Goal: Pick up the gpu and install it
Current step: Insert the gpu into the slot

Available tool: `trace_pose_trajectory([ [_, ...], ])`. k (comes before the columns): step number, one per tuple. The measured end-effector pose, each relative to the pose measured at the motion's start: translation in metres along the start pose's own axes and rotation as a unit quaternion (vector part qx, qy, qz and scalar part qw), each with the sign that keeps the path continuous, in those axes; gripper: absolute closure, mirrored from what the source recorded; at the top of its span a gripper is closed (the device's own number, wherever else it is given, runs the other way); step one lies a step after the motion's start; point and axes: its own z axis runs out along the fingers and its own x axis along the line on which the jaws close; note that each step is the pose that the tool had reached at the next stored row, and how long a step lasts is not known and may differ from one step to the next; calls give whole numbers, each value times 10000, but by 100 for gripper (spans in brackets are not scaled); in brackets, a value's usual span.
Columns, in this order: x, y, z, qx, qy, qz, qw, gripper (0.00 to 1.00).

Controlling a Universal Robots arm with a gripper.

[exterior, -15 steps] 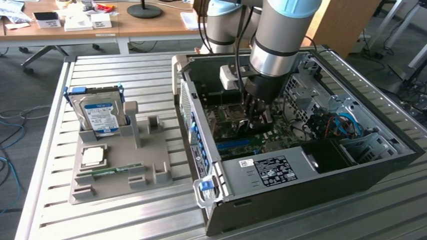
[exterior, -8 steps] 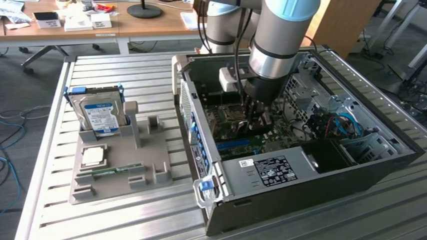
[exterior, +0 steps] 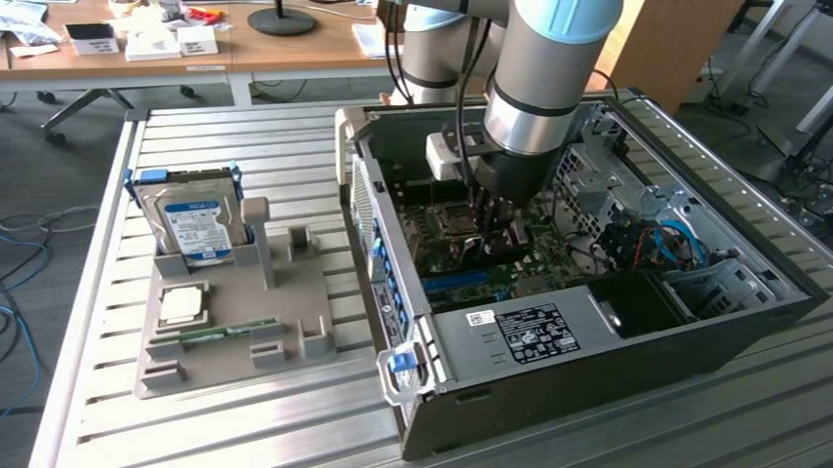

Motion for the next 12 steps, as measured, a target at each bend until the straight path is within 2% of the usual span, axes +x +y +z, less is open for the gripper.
trace_pose_trajectory([
  [12, -1, 24, 2, 0, 1, 0, 10000, 73],
])
